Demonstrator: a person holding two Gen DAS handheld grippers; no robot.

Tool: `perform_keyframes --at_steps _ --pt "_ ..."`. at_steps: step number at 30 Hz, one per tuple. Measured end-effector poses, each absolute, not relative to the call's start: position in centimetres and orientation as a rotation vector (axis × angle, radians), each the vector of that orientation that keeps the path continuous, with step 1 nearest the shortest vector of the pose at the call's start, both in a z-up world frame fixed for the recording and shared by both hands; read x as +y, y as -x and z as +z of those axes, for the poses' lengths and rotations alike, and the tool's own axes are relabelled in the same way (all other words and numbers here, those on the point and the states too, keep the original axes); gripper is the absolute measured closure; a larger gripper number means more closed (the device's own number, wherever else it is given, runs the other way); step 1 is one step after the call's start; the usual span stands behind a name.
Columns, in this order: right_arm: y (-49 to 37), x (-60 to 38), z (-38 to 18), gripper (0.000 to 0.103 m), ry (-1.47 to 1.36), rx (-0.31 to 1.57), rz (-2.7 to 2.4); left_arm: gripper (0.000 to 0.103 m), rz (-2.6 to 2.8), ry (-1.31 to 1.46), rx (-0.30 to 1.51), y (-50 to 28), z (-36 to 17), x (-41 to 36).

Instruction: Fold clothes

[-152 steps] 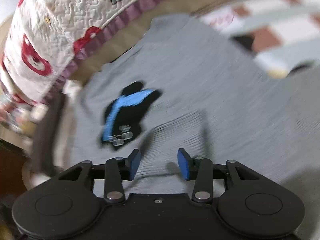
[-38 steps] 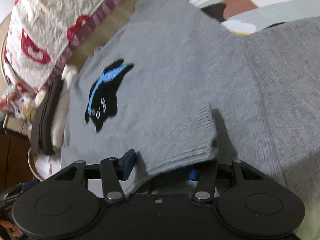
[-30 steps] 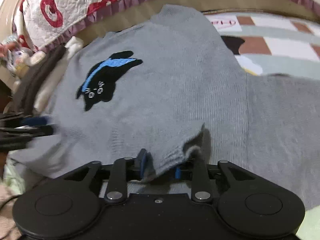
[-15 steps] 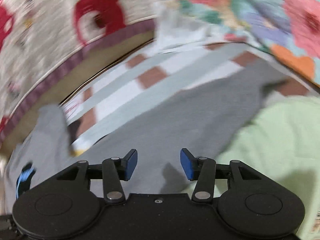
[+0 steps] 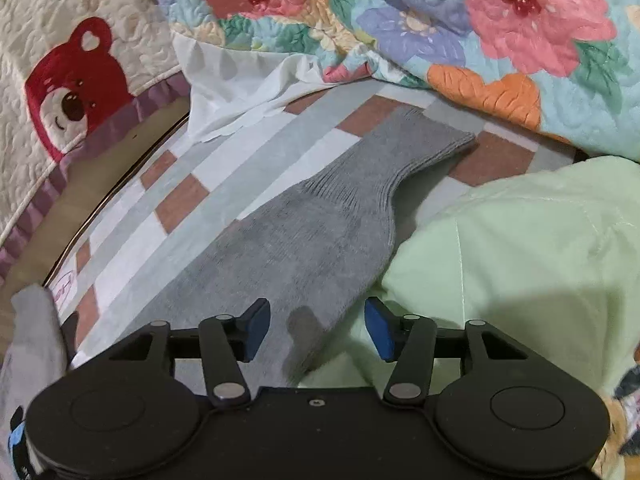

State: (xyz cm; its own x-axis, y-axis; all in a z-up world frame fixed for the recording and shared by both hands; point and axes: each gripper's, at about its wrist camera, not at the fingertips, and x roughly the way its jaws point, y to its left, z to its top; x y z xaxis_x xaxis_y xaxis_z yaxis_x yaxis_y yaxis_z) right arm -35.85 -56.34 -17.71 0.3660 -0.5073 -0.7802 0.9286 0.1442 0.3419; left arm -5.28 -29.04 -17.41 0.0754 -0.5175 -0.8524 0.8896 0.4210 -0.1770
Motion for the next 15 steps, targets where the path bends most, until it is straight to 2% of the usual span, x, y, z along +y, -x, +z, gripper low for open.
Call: perform_keyframes --at_steps 1,5,6,7,8,15 --pt "35.8 -56.7 -18.1 0.039 -0.916 0.567 -1.131 0.06 -1.107 -0.446 1.029 5.3 -17.4 -29.0" --pt "35.4 -57.8 -19.2 0.039 -0.871 0.525 -1.156 0.06 -1.094 -0.428 1.038 5.1 -17.5 -29.0" --pt "35.2 -57.8 -19.2 0.055 -0.842 0.516 -1.154 0.06 -1.091 -0.427 1.041 5.0 -17.4 -29.1" --pt "34.8 -57.7 -19.1 0.091 -0.799 0.523 -1.152 0.06 -1.087 -0.425 1.044 5.0 -17.4 -29.1" --pt "34.4 -57.5 -18.9 0.095 -0.745 0.533 -1.146 0.06 -1.083 -0.422 1.047 5.0 -17.3 -29.1" --pt "31.0 -53.2 -15.4 0.096 -0.371 0.522 -1.033 0.059 -1.06 -0.359 1.024 5.3 -17.3 -28.2"
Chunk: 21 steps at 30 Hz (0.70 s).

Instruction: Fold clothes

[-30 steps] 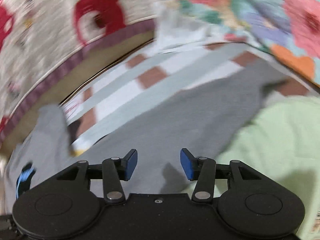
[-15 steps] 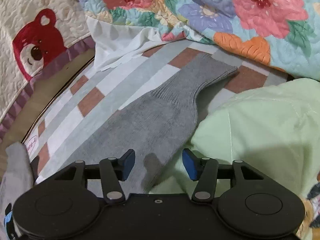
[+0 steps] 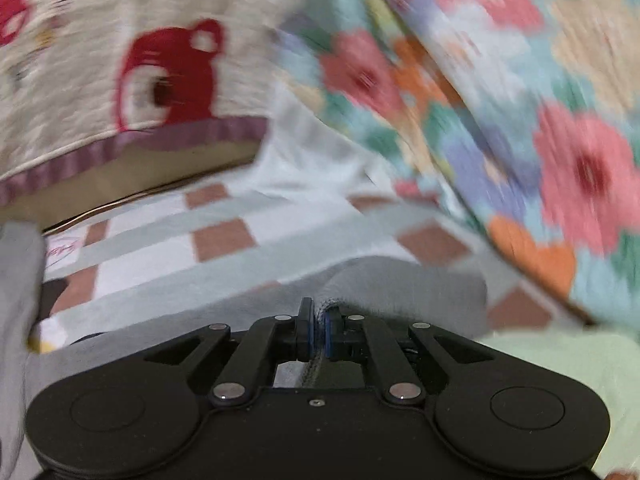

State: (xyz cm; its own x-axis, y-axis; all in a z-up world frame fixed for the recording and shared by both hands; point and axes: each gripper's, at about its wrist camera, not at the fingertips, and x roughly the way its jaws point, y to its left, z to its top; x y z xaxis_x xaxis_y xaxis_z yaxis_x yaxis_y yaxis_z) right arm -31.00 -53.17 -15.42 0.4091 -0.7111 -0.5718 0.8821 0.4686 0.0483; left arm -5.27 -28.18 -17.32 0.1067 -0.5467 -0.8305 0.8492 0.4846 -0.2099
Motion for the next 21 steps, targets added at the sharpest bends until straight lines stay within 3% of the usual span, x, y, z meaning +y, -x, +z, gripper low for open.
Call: perform_keyframes --at_steps 15,21 --pt "17.7 -38.5 -6.7 0.096 -0.351 0.41 -0.321 0.059 -0.928 -0.205 0.983 0.3 -12.5 -21.2" --pt "12.4 -28.0 -9.0 0.096 -0.356 0.54 0.045 0.059 -0.713 -0.222 0.978 -3.9 -10.9 -13.0"
